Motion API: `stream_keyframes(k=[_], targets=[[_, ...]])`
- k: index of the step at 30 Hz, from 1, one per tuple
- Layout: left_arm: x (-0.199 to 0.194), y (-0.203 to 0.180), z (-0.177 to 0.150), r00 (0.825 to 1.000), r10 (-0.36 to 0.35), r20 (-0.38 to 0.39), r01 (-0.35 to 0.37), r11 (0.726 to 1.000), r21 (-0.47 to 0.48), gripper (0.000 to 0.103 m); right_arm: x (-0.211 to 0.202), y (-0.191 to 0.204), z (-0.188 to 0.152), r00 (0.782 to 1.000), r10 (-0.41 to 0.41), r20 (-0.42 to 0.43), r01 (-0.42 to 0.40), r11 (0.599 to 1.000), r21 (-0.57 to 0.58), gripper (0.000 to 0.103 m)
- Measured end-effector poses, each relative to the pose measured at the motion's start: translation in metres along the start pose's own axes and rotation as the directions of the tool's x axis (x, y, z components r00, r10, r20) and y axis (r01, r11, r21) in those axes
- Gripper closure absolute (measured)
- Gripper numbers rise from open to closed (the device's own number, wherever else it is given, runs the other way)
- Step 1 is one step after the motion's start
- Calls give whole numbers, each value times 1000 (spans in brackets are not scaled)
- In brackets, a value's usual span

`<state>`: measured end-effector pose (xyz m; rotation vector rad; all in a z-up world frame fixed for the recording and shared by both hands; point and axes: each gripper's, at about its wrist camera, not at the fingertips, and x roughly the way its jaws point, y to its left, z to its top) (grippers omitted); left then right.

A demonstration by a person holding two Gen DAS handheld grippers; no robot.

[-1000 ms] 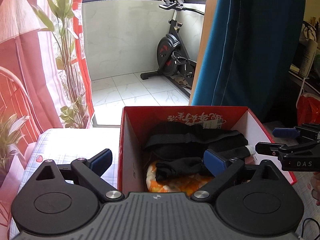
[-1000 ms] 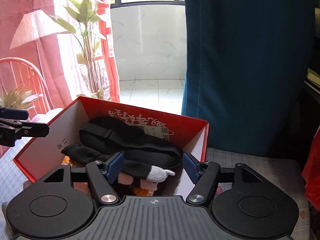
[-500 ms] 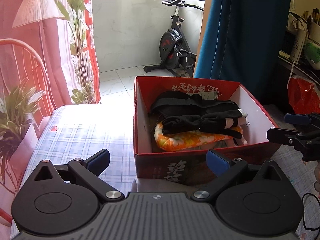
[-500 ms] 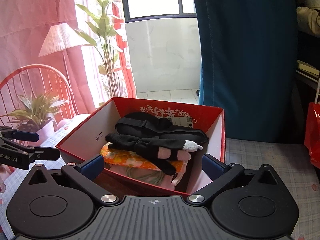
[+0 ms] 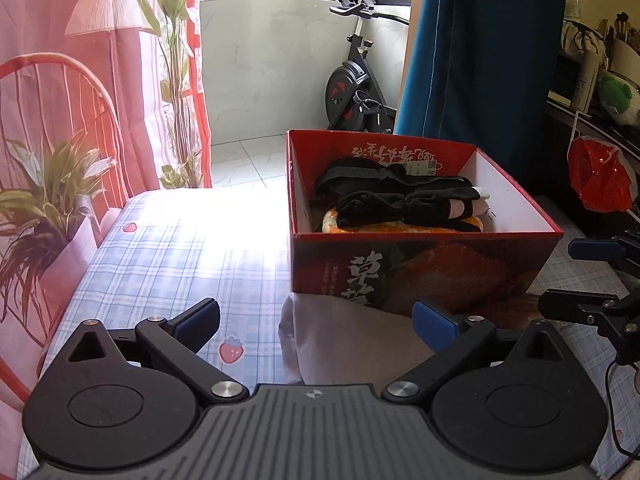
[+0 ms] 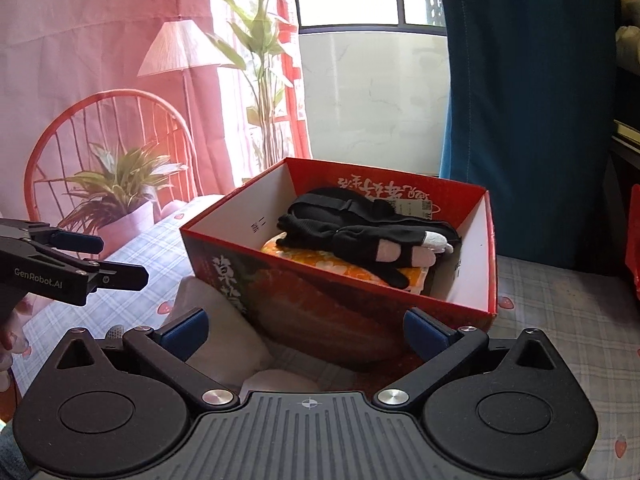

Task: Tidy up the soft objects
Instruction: 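Move both open tools down to the grey knit towel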

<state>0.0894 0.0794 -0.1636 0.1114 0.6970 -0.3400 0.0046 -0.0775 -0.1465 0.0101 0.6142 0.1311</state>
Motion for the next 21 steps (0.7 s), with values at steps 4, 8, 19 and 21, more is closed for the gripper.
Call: stream_keyframes(k=[4, 8, 19, 21], targets=[[-1, 4, -16, 1000, -3, -19, 3, 1000, -6, 0, -5, 7, -13, 1000, 13, -25, -13, 1000, 5, 0], [-2, 11, -32, 999, 1, -45, -2, 1000, -19, 0, -9, 9, -31, 998, 20, -62, -18, 999, 38, 0], [15, 29, -72, 991, -10, -130, 1, 997, -72, 0, -2, 19, -84, 977, 30, -213, -19, 998, 54, 1], [24, 31, -76, 990, -2, -144, -10, 997, -81, 0, -1, 22, -90, 970, 31, -241, -18, 998, 59, 1]])
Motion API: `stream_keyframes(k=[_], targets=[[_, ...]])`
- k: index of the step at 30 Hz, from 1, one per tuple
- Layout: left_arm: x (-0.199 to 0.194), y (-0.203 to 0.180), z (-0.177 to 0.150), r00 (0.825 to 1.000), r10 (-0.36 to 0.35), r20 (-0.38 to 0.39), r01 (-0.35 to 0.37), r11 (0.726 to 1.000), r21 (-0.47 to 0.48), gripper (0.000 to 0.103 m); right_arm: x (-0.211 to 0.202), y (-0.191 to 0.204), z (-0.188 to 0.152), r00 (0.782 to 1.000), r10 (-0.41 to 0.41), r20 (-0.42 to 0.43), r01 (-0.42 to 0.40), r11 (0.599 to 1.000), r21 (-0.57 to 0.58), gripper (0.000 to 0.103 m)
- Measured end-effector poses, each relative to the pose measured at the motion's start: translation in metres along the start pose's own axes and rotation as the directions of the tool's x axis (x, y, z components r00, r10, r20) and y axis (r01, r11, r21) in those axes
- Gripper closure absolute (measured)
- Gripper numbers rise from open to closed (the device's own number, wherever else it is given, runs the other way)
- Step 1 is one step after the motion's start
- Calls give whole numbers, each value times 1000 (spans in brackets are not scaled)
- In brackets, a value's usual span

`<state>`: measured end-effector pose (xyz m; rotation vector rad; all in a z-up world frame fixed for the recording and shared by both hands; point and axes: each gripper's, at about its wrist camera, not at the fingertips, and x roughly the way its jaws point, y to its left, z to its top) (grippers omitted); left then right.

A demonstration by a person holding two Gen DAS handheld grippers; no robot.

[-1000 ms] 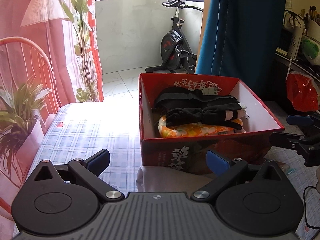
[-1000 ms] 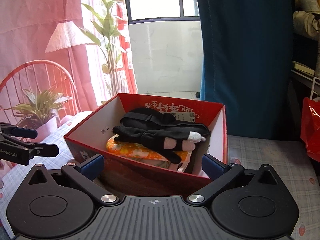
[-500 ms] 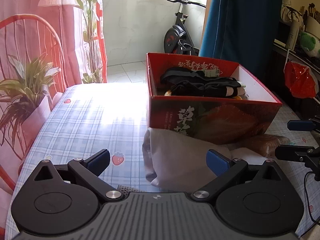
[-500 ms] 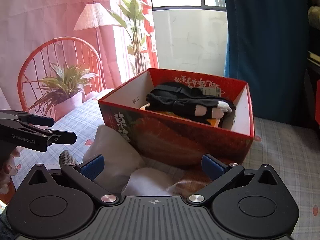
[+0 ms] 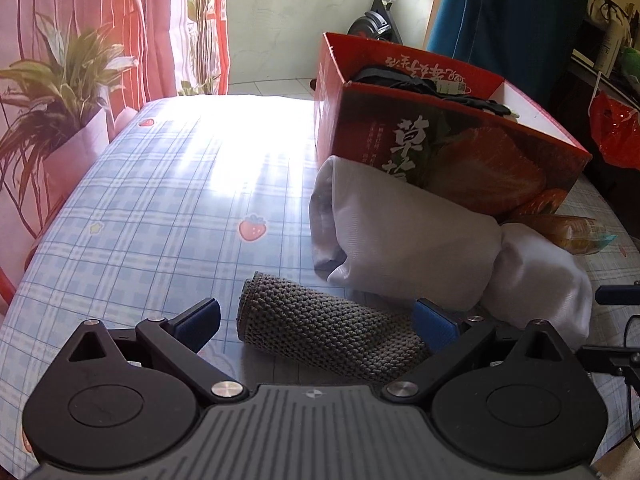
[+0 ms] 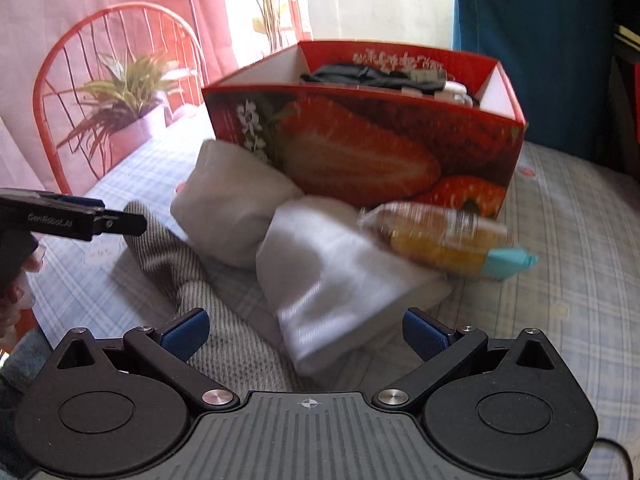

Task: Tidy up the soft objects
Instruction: 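Move both open tools down to the grey knit towel, then close the left tool on one towel end while the right tool grips its middle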

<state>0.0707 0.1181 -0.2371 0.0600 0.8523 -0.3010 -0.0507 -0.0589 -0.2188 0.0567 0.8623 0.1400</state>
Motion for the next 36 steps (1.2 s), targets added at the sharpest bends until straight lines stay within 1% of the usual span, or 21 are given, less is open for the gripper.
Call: stream_keyframes(k=[5, 7, 9, 11, 18, 23, 28, 30, 32, 33, 36], targets=[[25, 9, 1, 999, 31, -10, -31, 999, -32, 0, 15, 9, -16, 994, 5, -113, -7, 1000, -22, 1], [33, 11, 2, 999, 43, -23, -44, 999, -28, 1, 23, 13, -20, 988, -15, -154, 8, 999, -46, 1], [39, 10, 2, 997, 64, -35, -65, 998, -22, 1, 29, 13, -22, 984, -47, -169, 38, 998, -59, 1], [43, 9, 2, 997, 70, -41, -71, 997, -26, 1, 35, 11, -23, 981, -65, -185, 56, 997, -56, 4], [45, 0, -6, 997, 62, -52, -63, 998, -15, 1, 35, -7, -21, 979, -109, -171, 106, 994, -24, 4], [41, -3, -12, 997, 47, -57, -48, 999, -16, 1, 35, -21, -17, 980, -113, -162, 114, 993, -4, 3], [38, -10, -17, 997, 31, -67, -31, 1000, -2, 1, 38, -32, -13, 981, -117, -153, 117, 993, -12, 2], [37, -14, -19, 998, 19, -66, -18, 1000, 10, 4, 42, -31, -9, 982, -113, -154, 114, 993, -2, 2], [36, -16, -20, 998, 4, -63, -3, 1000, 18, 11, 42, -31, -10, 982, -111, -153, 112, 994, 0, 2], [35, -17, -20, 998, 5, -60, -4, 1000, 21, 12, 41, -31, -11, 982, -110, -153, 112, 994, -1, 3], [33, -17, -20, 998, -4, -55, 6, 1000, 30, 18, 39, -31, -12, 983, -100, -154, 102, 995, 10, 4]])
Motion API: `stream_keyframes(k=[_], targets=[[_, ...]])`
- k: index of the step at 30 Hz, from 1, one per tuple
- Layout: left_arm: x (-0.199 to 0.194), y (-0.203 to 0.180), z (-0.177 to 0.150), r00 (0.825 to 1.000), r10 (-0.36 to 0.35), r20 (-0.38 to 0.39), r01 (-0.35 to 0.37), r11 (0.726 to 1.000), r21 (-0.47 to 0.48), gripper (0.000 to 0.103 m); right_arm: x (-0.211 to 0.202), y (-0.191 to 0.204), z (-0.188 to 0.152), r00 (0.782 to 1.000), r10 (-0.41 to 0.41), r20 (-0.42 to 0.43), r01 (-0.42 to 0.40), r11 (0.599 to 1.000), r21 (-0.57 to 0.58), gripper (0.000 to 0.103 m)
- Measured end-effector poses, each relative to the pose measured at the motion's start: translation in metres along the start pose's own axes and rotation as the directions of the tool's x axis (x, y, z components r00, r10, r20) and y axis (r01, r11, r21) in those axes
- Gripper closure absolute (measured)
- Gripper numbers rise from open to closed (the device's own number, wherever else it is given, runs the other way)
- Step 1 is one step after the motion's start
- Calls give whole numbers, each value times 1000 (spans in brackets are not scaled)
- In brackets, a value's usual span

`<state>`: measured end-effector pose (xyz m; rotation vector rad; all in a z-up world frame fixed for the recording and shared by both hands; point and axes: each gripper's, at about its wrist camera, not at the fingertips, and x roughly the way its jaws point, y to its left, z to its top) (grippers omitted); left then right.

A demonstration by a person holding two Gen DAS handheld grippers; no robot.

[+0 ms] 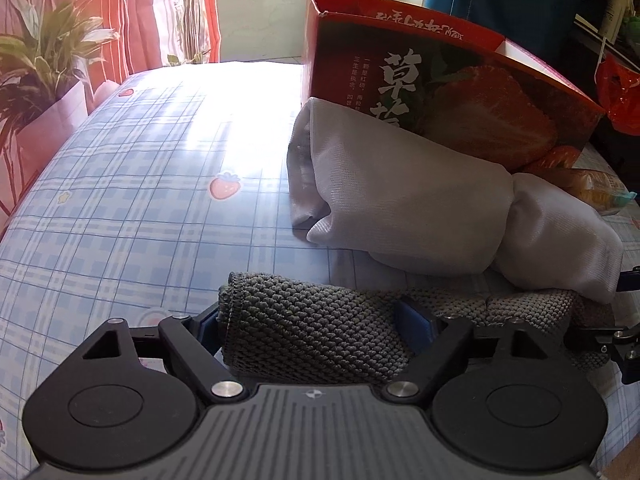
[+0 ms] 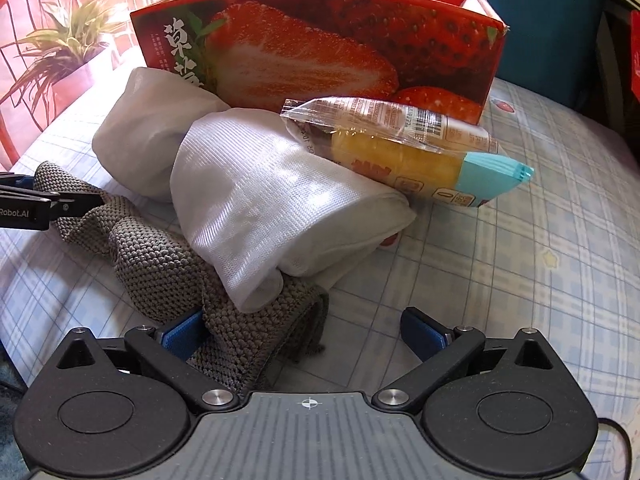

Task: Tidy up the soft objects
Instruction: 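Close the left tool on one towel end while the right tool grips its middle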

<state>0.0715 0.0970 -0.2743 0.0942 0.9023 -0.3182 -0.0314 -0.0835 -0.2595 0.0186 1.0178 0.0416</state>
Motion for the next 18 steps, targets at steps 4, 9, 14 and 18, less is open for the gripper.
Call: stream_keyframes(k=[4, 9, 14, 18], targets=[[-5, -1, -2, 1000, -7, 7, 6, 1000, 15, 27, -4, 0, -3, 1000, 14, 5, -14, 1000, 13, 8], [-7, 3, -2, 999, -36, 5, 36, 999, 6, 42, -11, -2, -8, 999, 44, 13, -44, 999, 32, 13], [-11, -1, -9, 998, -61, 2, 61, 998, -7, 49, -19, -5, -11, 997, 72, 12, -73, 996, 56, 20], [-13, -2, -13, 997, -78, 2, 78, 997, -26, 52, -25, -3, -14, 997, 81, 20, -81, 995, 51, 24]])
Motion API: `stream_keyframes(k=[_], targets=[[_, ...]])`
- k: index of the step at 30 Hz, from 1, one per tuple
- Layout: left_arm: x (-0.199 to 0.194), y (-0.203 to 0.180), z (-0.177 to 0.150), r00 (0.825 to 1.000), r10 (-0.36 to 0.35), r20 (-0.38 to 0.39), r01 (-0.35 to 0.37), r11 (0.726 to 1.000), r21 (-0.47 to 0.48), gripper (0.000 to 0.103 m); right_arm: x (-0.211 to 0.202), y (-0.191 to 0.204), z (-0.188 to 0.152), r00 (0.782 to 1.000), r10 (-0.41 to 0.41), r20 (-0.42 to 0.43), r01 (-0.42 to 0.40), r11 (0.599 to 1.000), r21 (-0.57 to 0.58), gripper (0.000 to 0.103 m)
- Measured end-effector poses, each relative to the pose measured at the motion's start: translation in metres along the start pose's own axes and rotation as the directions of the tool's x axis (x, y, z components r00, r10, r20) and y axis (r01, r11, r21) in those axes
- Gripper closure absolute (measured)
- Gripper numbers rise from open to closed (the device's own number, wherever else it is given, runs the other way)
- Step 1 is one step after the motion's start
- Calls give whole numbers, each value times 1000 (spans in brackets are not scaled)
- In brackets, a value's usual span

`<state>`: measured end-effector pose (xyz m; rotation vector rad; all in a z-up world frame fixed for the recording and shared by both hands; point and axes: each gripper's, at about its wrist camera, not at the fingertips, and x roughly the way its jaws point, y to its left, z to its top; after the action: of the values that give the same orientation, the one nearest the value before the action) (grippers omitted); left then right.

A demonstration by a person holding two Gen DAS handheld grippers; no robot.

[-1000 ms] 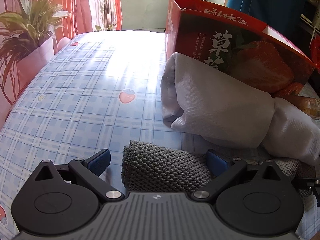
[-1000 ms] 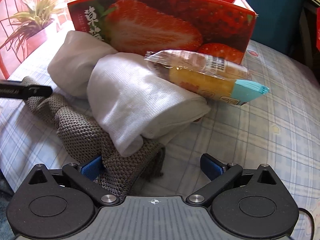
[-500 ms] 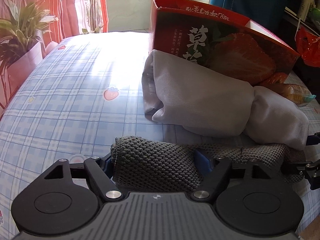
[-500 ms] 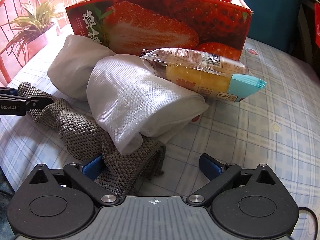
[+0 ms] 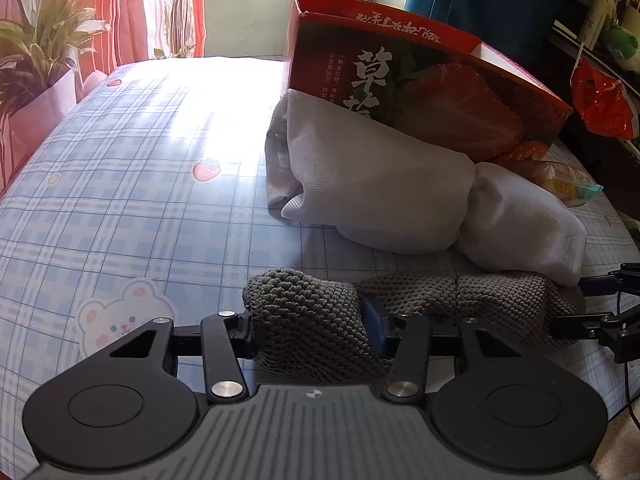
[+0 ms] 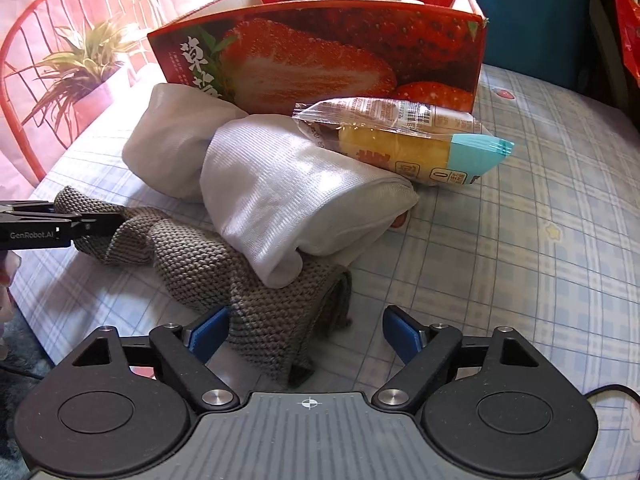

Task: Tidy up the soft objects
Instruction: 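Close the left tool on one towel end while the right tool grips its middle, then lift the grey towel with both tools and carry it over the red box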

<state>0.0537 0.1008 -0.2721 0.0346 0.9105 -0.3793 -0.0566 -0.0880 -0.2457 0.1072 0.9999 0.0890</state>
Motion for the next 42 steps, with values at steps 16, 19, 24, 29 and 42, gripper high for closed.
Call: stream_keyframes(k=[16, 19, 24, 29, 42], targets=[[8, -36, -5, 999, -46, -1, 46, 998, 30, 63, 3, 6, 3, 999, 44, 21, -43, 999, -28, 86], [10, -38, -3, 999, -34, 2, 34, 999, 41, 65, 2, 11, 1, 999, 44, 29, -42, 998, -53, 89], [2, -36, -6, 1000, -28, 6, 28, 999, 28, 68, -1, 9, 0, 998, 53, 41, -51, 997, -50, 91], [-5, -38, -4, 999, -30, 22, 29, 999, 18, 70, -9, 8, -2, 996, 57, 64, -53, 997, -53, 93], [-11, -46, -20, 998, -67, 6, 67, 997, -41, 70, -24, -12, -15, 993, 50, 110, -50, 999, 0, 93]])
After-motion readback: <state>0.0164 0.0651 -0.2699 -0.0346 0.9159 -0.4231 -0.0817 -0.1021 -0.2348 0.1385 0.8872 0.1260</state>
